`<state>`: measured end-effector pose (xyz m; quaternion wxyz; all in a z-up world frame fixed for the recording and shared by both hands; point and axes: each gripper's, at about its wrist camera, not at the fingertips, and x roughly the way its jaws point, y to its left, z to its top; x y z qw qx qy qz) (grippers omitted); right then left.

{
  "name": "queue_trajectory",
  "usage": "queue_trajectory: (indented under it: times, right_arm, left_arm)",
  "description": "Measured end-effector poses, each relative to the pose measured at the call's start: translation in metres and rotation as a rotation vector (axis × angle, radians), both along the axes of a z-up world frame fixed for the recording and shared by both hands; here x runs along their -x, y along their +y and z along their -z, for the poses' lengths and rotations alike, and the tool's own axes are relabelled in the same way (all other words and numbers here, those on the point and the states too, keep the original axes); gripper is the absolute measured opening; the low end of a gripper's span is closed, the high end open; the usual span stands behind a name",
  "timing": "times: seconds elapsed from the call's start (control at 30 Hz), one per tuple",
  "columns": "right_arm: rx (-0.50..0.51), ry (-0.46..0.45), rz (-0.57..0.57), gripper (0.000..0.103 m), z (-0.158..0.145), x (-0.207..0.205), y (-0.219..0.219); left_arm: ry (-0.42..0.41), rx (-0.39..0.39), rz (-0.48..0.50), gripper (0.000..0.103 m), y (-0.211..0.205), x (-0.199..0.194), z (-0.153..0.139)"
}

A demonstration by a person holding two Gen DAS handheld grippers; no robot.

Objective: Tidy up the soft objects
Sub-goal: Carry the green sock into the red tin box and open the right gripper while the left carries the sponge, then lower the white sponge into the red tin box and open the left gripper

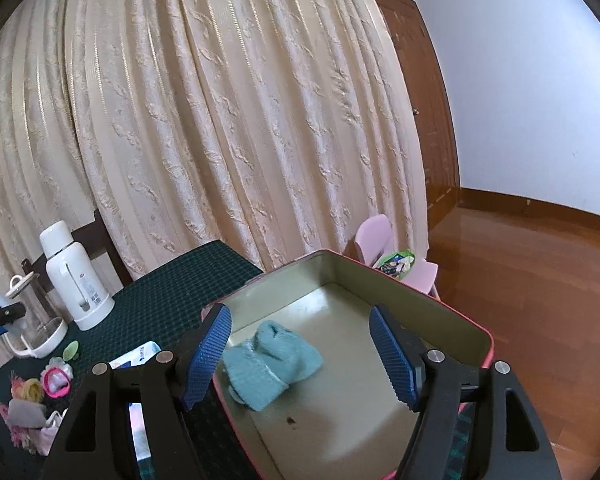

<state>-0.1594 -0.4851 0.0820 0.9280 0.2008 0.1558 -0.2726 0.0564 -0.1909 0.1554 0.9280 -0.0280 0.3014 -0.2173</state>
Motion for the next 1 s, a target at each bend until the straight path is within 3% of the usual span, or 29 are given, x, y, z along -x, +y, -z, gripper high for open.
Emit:
queue_trajectory:
  times: [0.37, 0.73, 1.0]
  right_arm:
    - [-0.036, 0.009, 0.022, 0.075, 0.013, 0.018, -0.017]
    - [-0.051, 0.008, 0.075, 0.075, 0.016, 0.037, -0.033]
    - [-0.059, 0.010, 0.062, 0.075, 0.018, 0.038, -0.034]
  left_arm:
    - [-0.024, -0.013, 0.154, 0.050, -0.085, 0.013, -0.008]
    - [0.002, -0.038, 0.352, 0.050, -0.179, 0.037, 0.001]
    - [0.033, -0.046, 0.468, 0.050, -0.226, 0.056, 0.011]
